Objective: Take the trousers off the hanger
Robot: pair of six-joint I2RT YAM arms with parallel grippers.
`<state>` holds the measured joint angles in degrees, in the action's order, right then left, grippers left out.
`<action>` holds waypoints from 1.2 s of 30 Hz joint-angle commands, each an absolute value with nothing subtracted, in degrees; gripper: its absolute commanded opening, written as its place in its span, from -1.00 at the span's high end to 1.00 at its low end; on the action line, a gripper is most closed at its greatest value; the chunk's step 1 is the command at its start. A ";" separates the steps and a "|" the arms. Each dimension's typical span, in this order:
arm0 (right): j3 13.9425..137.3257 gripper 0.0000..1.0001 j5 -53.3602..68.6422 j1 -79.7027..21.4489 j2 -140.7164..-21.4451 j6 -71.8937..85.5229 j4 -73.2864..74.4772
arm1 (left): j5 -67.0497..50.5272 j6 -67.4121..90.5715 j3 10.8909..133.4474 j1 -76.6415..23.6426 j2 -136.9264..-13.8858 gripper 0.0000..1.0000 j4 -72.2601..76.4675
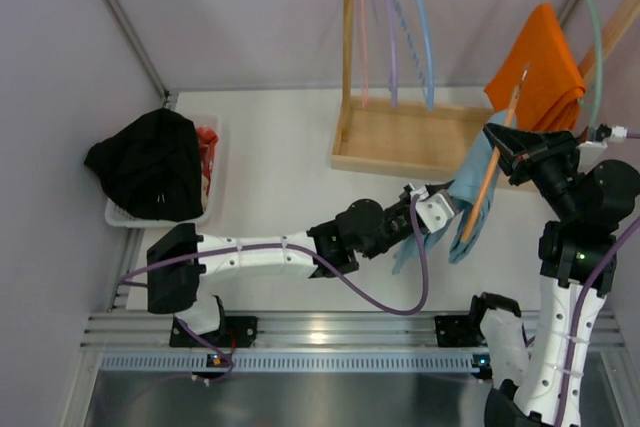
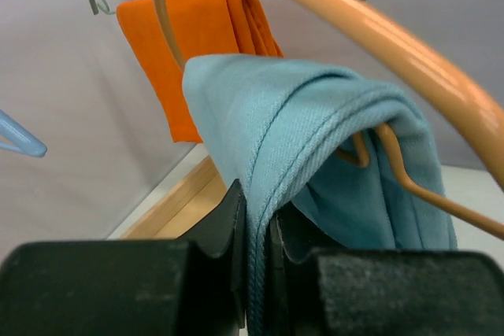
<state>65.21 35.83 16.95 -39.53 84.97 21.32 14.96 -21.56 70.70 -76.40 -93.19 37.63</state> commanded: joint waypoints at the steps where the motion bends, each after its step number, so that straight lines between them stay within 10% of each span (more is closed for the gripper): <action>1: 61.53 1.00 38.93 17.05 -37.44 79.90 16.08 | 12.84 -24.08 75.06 -76.11 -86.93 1.00 41.85; 36: 39.91 1.00 45.52 18.11 -31.29 67.14 20.84 | 16.87 -31.03 104.31 -76.20 -82.00 1.00 29.10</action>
<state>42.96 46.00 17.52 -31.44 71.18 18.83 15.94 -29.98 92.14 -76.18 -90.15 3.49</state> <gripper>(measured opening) 0.068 0.152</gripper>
